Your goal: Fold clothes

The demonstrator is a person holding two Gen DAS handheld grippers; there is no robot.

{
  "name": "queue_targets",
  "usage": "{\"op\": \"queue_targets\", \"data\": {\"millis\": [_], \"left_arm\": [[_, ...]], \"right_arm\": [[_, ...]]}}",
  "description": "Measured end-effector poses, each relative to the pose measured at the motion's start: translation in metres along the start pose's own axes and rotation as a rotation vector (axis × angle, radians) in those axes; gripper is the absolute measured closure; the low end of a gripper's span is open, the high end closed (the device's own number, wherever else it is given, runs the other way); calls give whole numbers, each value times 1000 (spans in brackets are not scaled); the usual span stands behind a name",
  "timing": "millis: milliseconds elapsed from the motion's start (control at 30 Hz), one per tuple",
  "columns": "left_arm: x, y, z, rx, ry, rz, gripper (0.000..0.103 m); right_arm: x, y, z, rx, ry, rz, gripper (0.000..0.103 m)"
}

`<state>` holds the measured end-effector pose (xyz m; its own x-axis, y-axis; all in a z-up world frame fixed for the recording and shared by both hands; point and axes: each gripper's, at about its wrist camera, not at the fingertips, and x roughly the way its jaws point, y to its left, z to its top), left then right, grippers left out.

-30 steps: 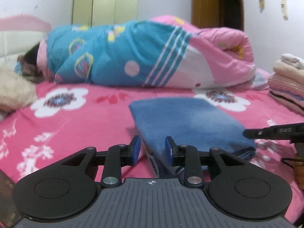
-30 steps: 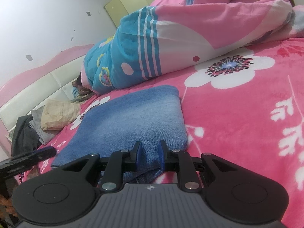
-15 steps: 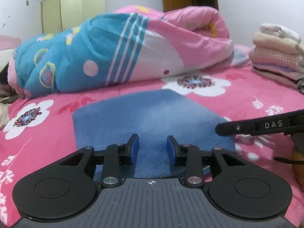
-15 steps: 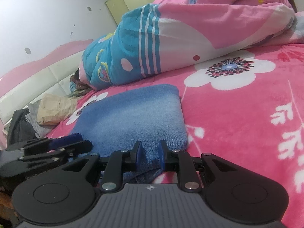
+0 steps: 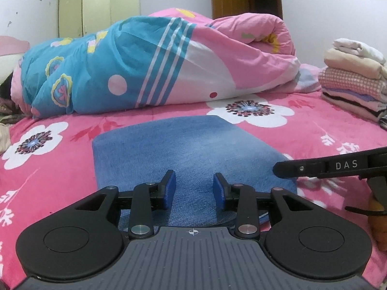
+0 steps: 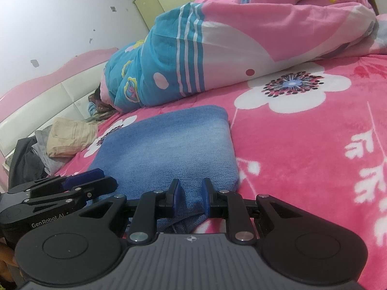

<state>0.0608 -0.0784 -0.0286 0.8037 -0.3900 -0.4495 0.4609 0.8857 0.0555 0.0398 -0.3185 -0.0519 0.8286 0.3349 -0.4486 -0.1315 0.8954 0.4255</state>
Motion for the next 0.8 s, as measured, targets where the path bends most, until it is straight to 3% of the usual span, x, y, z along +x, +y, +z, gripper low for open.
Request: {"op": "queue_targets", "data": {"millis": [800], "left_arm": [[1,-2,0,-3,9,-4,59]], "right_arm": [[0,-1,-1,8,-6,7,82]]}}
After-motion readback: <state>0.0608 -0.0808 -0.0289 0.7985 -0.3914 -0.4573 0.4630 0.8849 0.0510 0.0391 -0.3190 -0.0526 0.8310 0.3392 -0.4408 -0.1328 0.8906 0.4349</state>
